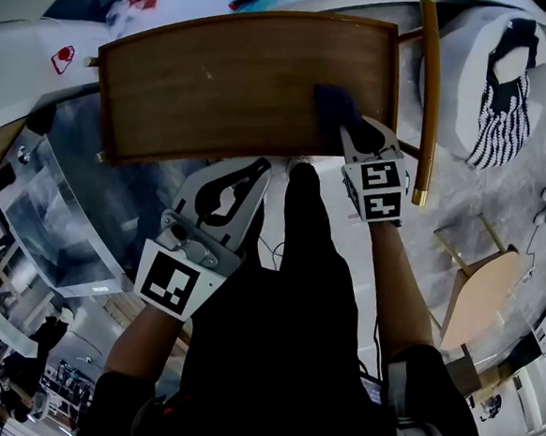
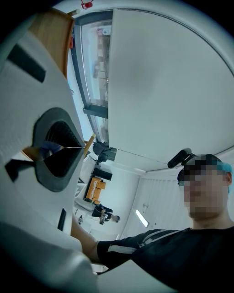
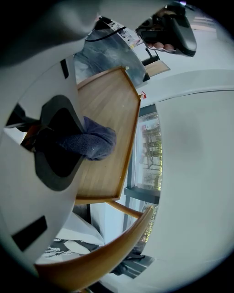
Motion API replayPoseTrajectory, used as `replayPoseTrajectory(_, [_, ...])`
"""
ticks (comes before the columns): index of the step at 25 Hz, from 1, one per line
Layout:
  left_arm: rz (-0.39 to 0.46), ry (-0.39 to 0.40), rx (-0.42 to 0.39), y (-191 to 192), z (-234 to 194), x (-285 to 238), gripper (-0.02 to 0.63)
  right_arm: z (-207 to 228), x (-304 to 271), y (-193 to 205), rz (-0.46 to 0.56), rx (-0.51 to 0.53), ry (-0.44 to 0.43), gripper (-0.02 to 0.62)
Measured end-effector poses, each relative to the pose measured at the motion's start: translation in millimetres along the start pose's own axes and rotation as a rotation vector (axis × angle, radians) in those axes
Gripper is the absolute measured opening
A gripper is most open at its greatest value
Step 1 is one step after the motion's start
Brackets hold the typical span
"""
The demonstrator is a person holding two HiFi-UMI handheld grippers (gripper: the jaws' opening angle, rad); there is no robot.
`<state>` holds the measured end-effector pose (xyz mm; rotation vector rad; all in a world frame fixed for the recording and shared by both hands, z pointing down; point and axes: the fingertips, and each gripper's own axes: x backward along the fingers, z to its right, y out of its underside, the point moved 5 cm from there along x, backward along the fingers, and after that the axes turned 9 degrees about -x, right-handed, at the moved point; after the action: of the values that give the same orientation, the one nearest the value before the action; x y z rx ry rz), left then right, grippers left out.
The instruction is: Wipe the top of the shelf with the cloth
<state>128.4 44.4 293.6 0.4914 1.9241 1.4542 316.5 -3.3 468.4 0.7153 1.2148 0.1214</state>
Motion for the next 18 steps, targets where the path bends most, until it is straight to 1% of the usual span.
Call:
replayPoseTrajectory(7, [0.020,-0.040,-0.033,-29,-14,18,0.023,-10,25,-38,0.084,0.002,-0.037,0.092])
replayPoseTrajectory(12, [0.038,-0.098,-0.045,-50,-32,43,0.023,-24,43,-74,0.136,0.034,-0.056,0.092])
replayPoseTrajectory(18, [0.075,-0.177,-0.080,-81,-52,79,0.023,-51,66,-119,0.204,0.061,-0.107,0.092])
